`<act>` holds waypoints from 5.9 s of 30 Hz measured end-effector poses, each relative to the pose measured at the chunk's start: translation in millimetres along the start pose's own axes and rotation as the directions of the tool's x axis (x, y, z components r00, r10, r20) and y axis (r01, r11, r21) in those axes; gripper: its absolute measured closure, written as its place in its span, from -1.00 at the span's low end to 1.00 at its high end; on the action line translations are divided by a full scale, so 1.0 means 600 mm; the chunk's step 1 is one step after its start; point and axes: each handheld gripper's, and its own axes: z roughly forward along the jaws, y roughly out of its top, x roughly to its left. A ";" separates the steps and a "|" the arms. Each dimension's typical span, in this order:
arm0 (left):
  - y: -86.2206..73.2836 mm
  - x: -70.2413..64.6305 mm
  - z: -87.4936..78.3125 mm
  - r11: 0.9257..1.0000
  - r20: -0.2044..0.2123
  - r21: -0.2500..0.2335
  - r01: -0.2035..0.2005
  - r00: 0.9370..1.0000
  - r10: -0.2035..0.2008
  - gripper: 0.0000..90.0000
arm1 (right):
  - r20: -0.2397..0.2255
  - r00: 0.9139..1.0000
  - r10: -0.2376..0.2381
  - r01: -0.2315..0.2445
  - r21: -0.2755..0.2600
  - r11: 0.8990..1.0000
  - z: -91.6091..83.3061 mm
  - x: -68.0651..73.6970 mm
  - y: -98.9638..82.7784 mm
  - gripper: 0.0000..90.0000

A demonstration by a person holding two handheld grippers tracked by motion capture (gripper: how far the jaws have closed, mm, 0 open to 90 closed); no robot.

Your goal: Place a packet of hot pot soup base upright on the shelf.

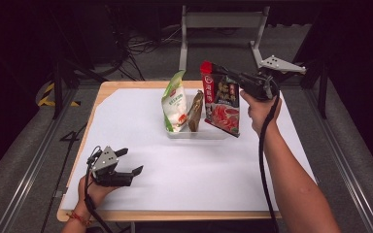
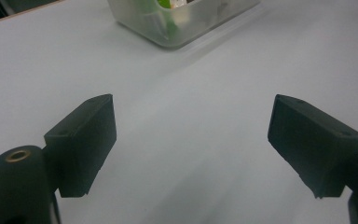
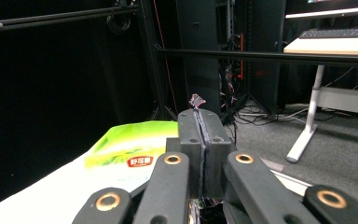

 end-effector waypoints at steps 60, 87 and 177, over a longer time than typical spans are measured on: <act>0.001 -0.002 -0.003 1.000 -0.010 0.001 -0.019 1.000 0.019 -0.64 | -0.005 1.000 -0.009 0.009 -0.016 1.000 0.027 -0.040 -0.115 0.94; 0.001 -0.004 0.000 1.000 -0.016 0.013 -0.021 1.000 0.021 -0.64 | 0.026 0.998 -0.065 0.063 0.060 0.996 0.013 -0.044 -0.121 0.86; 0.002 -0.007 0.002 0.999 -0.023 0.024 -0.029 0.999 0.030 -0.64 | 0.036 0.983 -0.182 0.171 0.203 0.964 -0.057 -0.023 -0.126 0.46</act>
